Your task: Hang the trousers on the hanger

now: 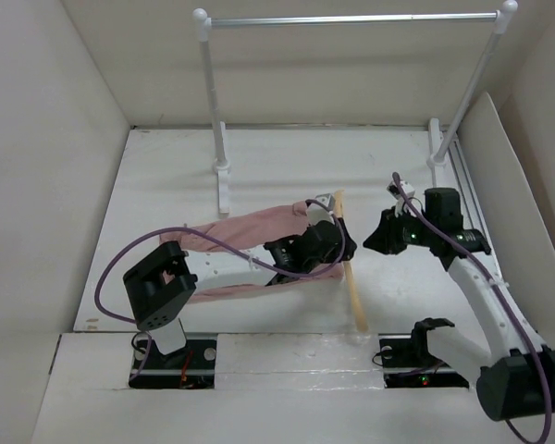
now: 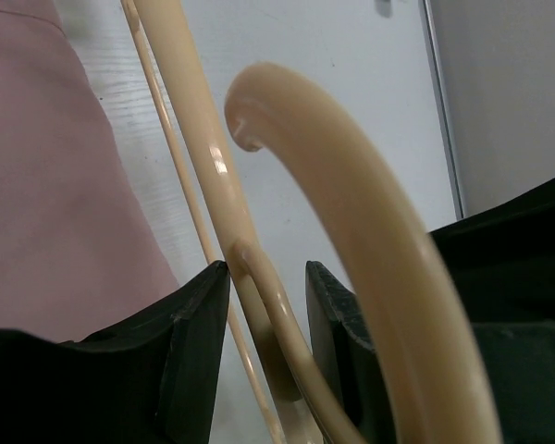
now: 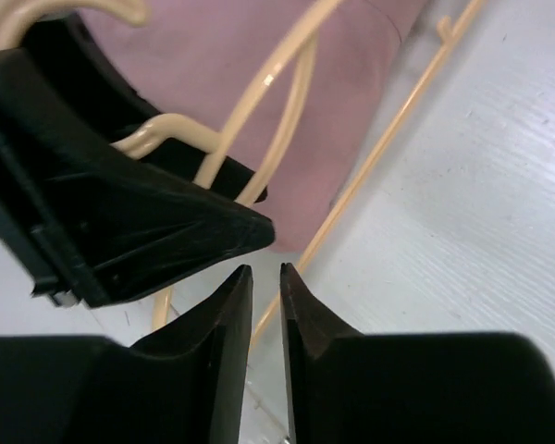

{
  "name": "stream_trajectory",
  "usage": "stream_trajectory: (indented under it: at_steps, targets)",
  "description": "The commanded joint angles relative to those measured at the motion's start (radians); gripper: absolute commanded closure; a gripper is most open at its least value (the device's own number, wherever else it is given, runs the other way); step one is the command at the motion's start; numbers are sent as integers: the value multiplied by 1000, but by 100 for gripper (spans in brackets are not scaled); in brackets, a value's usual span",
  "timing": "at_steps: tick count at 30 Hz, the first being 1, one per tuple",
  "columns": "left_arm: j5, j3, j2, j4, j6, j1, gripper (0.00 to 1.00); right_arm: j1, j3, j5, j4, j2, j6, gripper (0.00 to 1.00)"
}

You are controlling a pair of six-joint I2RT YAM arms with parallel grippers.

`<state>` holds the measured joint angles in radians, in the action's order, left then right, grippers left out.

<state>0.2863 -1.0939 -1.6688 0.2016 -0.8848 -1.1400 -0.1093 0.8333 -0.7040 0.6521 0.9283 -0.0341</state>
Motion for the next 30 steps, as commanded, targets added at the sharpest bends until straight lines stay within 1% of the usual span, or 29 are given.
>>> stream_trajectory:
  at_steps: [1,2,3,4,5,6,9,10,12,14,18,21,25,28,30]
  targets:
    - [80,64,24,160,-74,17,100,-26,-29,-11,-195,85,19,78]
    - [91,78,20,168,-75,17,100,-38,-42,-15,-262,111,22,82]
    - [99,87,20,170,-85,17,100,-38,-48,-17,-297,141,29,83]
    - [102,113,17,195,-85,17,100,-52,-56,-8,-334,191,71,83]
    - [97,127,17,205,-86,29,100,-61,-62,-8,-417,213,83,83]
    - [97,140,14,214,-85,29,100,-79,-80,-5,-455,233,94,82]
    - [70,173,-5,258,-56,62,100,-116,-82,5,-540,322,118,62]
    - [53,177,-23,275,-24,92,100,-127,-79,18,-590,367,138,57]
    - [30,180,-29,285,-11,101,100,-142,-79,27,-612,379,152,53]
    - [21,175,-40,286,3,124,100,-155,-69,40,-643,426,163,49]
    - [16,167,-46,263,21,146,100,-194,-28,93,-643,533,168,48]
    - [2,167,-57,252,27,155,100,-213,-22,150,-684,589,190,48]
    - [-13,161,-69,256,27,155,100,-225,-39,155,-744,642,217,47]
    - [-16,164,-82,256,24,155,100,-257,-22,173,-726,688,207,45]
    - [-21,161,-92,252,23,155,100,-271,-37,143,-756,704,235,44]
